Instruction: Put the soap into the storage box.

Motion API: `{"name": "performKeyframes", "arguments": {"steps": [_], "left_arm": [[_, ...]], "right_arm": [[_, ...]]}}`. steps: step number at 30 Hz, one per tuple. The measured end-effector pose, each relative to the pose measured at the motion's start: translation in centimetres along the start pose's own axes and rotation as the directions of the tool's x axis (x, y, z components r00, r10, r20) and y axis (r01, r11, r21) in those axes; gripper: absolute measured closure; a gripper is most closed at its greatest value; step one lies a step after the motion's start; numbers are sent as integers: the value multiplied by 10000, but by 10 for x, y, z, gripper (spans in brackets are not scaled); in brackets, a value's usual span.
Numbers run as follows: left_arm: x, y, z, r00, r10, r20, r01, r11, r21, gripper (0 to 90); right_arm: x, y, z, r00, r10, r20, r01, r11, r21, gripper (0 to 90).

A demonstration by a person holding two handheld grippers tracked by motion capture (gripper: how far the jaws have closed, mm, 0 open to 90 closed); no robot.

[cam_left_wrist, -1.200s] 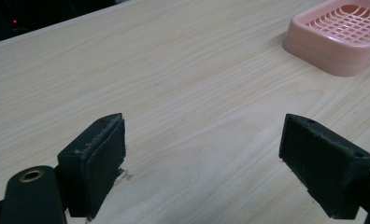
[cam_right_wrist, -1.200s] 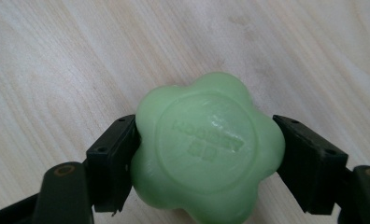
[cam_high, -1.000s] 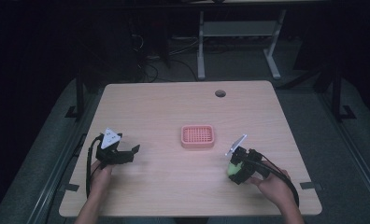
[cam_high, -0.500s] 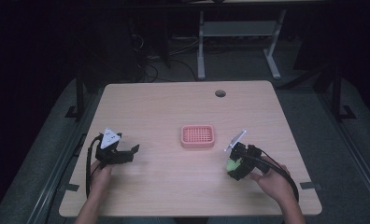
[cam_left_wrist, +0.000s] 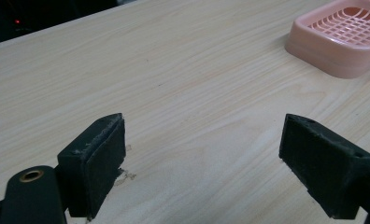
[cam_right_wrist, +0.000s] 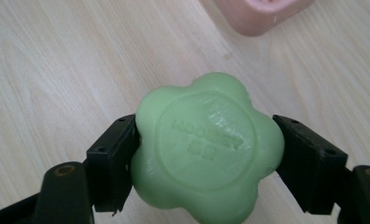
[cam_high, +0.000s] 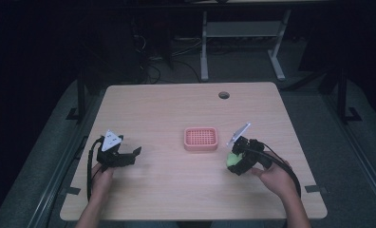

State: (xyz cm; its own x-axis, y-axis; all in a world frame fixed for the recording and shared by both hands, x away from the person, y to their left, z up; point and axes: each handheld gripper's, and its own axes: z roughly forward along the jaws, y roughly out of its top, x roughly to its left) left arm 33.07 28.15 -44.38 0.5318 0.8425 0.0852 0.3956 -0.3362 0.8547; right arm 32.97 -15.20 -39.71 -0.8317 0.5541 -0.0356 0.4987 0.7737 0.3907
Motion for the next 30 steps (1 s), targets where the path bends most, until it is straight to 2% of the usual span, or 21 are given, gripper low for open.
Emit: {"name": "performKeyframes", "arguments": {"steps": [21, 30], "left_arm": [[0, 0, 0, 10000, -11, 39, 11, 10000, 5, 144], [0, 0, -1, 10000, -9, 17, 9, 10000, -25, 144]], "right_arm": [[-16, 26, 2, 9989, 73, -469, -89, 9994, -349, 260], [-22, 42, 3, 9983, 23, -582, -51, 9988, -482, 260]]}}
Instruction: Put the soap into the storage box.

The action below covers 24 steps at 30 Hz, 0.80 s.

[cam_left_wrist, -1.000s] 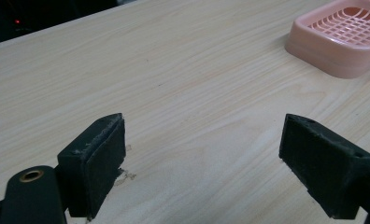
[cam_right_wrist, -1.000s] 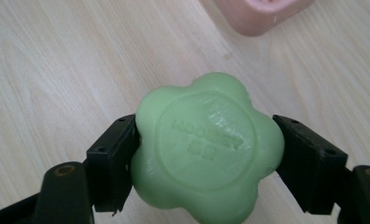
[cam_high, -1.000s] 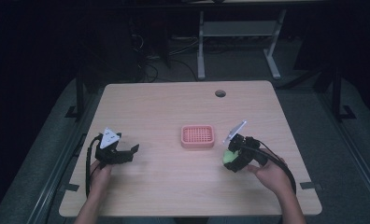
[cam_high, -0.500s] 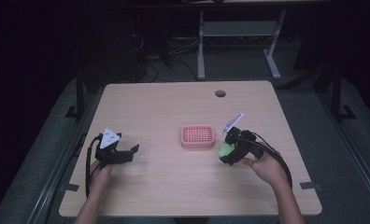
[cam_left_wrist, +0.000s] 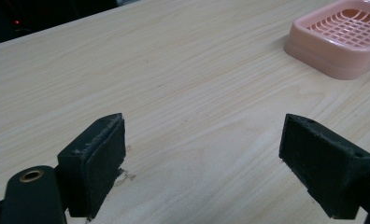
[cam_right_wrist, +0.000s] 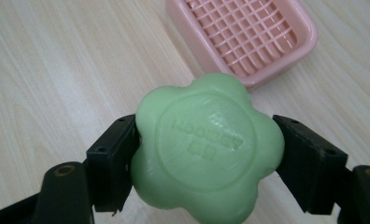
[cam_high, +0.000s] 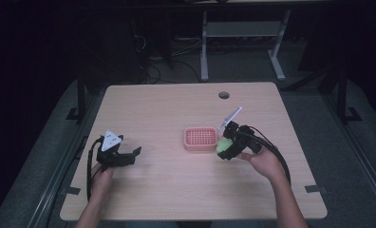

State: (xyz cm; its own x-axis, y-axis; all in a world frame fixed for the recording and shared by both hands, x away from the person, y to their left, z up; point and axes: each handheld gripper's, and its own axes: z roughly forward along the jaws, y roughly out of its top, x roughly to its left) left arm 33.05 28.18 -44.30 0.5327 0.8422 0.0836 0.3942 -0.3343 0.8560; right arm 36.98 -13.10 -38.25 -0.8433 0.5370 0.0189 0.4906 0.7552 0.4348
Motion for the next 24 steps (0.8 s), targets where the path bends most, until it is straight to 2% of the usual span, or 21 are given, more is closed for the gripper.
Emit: {"name": "performKeyframes", "arguments": {"steps": [12, 24], "left_arm": [[1, 0, -1, 10000, 4, -13, -4, 10000, 40, 144], [2, 0, -1, 9999, -93, -38, 93, 10000, -34, 143]], "right_arm": [[-8, 19, 2, 9999, -92, -82, 92, 10000, 18, 260], [-17, 48, 11, 9997, -141, -182, 142, 9999, 44, 260]]}}
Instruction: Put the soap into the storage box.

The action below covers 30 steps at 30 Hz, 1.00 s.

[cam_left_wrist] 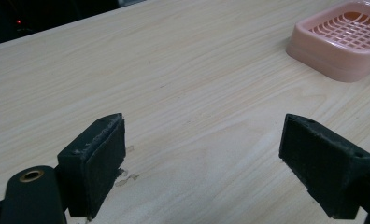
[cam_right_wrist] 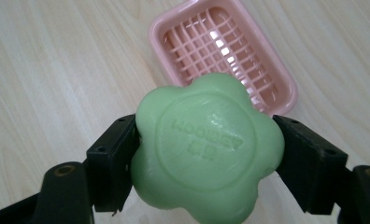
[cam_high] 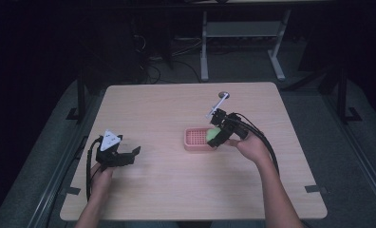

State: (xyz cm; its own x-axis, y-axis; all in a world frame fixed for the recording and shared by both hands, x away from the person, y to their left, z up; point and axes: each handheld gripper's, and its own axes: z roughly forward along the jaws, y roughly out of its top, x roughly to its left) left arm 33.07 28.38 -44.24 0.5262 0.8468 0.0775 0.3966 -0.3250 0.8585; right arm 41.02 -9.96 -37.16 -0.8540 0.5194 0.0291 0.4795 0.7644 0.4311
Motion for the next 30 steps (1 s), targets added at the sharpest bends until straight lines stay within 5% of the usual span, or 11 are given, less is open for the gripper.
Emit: {"name": "performKeyframes", "arguments": {"steps": [15, 30], "left_arm": [[0, 0, -1, 10000, 11, -1, -11, 10000, -3, 144], [0, 0, -1, 10000, 10, 27, -10, 10000, 5, 144]], "right_arm": [[-6, 36, 14, 9997, -218, -85, 218, 9997, 97, 260], [-17, 42, 36, 9998, 128, -160, -121, 9992, 383, 260]]}}
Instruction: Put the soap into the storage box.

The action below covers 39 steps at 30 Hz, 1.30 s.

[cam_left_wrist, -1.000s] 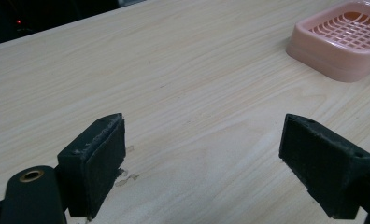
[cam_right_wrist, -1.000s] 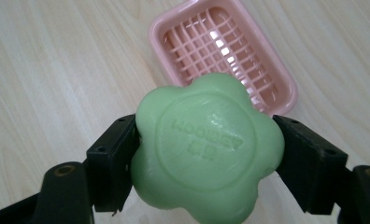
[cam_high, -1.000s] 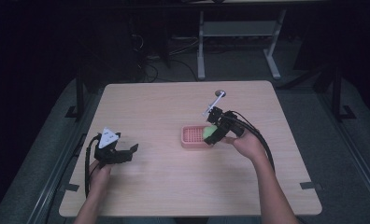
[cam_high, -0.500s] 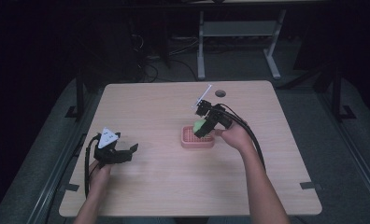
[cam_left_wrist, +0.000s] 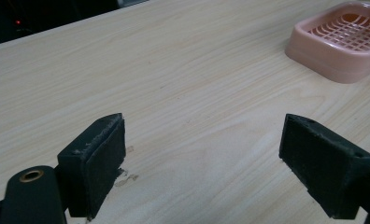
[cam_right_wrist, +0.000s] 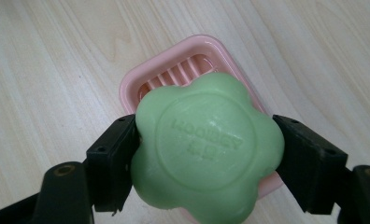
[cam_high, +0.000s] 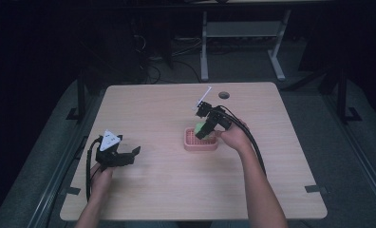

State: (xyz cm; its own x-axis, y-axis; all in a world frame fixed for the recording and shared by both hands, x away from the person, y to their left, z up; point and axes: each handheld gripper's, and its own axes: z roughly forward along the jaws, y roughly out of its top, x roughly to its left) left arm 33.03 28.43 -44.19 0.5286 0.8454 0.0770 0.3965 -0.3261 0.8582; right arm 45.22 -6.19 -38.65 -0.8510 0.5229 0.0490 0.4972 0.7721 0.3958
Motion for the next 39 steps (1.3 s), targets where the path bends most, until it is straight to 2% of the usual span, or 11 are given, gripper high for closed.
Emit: {"name": "performKeyframes", "arguments": {"steps": [6, 17, 36, 39], "left_arm": [[1, 0, 0, 10000, -41, 13, 41, 10000, -3, 144], [1, -1, 0, 9999, -131, 16, 131, 9999, 7, 144], [2, -1, -1, 10000, -77, -17, 77, 10000, -4, 144], [3, -1, -1, 9999, -117, -29, 117, 9999, -71, 144]], "right_arm": [[-4, 3, 10, 9999, 104, -63, -103, 9999, 108, 259], [-7, 4, 18, 9994, 294, -181, -289, 9993, 250, 259], [-5, 8, 30, 9994, 282, -203, -272, 9984, 486, 258], [-4, 9, 32, 9998, 164, -110, -158, 9984, 534, 258]]}}
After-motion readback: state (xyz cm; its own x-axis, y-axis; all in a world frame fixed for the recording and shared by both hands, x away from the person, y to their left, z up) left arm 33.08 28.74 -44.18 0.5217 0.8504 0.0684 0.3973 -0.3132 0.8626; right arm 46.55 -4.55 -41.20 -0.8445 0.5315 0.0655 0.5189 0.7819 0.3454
